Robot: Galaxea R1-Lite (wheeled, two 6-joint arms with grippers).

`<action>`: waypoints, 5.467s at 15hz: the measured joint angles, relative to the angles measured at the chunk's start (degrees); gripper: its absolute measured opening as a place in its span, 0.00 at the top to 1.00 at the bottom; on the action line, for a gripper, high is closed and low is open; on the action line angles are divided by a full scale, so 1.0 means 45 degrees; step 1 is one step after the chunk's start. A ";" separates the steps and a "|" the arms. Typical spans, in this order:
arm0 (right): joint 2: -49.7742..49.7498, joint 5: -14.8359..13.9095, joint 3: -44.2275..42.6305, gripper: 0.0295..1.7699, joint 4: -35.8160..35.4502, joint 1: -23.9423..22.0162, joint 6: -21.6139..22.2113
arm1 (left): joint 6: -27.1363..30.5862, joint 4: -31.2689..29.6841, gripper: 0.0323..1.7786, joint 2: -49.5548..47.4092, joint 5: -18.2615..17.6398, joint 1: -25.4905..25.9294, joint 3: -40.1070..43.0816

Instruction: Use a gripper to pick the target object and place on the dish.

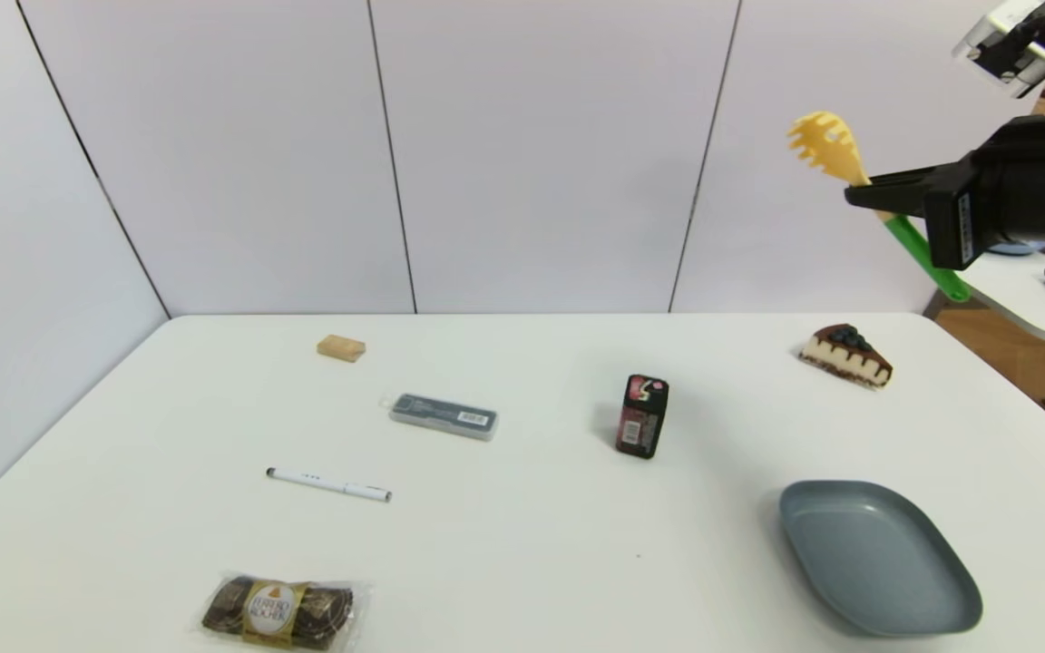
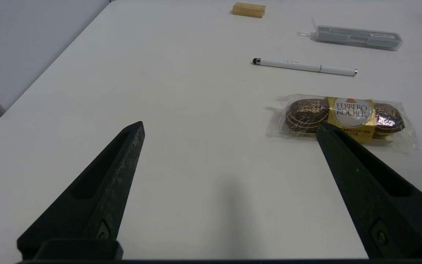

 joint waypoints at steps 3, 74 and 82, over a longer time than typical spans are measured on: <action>-0.0515 0.0005 0.0141 0.99 0.1254 -0.0777 0.0005 | 0.0000 0.0000 0.05 0.0000 0.0000 0.0000 0.0000; -0.9100 0.0019 0.7136 0.05 -0.4979 -0.2351 0.5524 | 0.0000 0.0000 0.05 0.0000 0.0000 0.0000 0.0000; -1.4157 0.0011 0.9836 0.04 -0.5865 -0.2698 0.5968 | 0.0000 0.0000 0.05 0.0000 0.0000 0.0000 0.0000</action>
